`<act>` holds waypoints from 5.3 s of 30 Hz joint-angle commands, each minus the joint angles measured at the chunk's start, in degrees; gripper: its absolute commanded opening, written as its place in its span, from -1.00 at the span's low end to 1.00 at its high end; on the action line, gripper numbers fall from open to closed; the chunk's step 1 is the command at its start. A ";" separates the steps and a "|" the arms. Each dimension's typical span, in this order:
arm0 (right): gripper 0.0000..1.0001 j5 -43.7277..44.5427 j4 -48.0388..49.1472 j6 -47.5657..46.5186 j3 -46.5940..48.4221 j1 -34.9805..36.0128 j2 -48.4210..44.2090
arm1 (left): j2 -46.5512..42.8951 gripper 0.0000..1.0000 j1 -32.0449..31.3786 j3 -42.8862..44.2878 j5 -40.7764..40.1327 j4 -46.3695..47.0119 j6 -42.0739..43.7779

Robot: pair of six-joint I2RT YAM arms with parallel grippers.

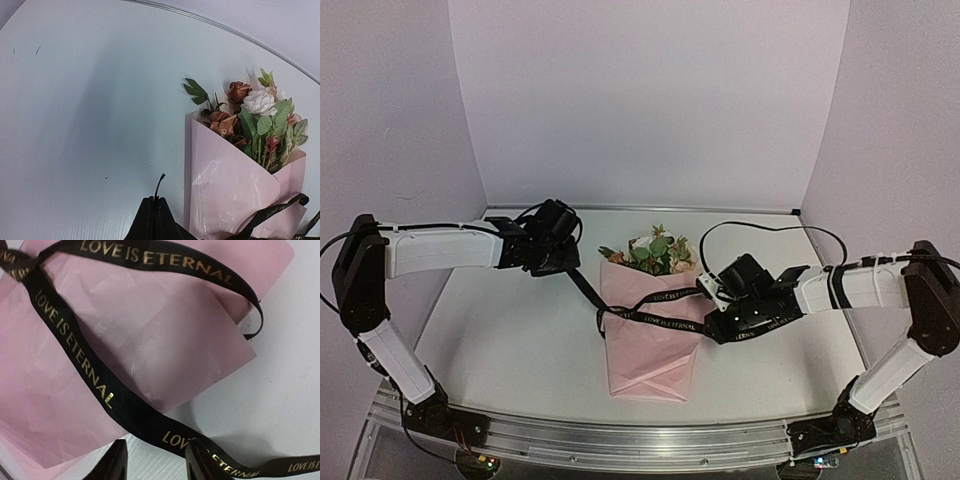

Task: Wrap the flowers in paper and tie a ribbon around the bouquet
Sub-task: Cross the ribbon over the folded bouquet, then tie the ribbon around the folded bouquet.

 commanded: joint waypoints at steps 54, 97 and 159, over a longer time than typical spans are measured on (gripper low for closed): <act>-1.00 26.51 -31.46 9.24 5.80 -5.44 -4.31 | -5.31 -1.00 19.57 -13.60 4.23 2.76 -3.25; -1.00 -1.61 -30.29 44.27 -0.40 -32.46 -4.82 | 4.43 -1.00 60.68 -9.02 21.93 6.25 0.00; 0.97 6.65 -8.39 -0.56 3.08 -4.30 -9.79 | 2.93 0.78 -2.08 -25.30 25.97 47.98 -65.18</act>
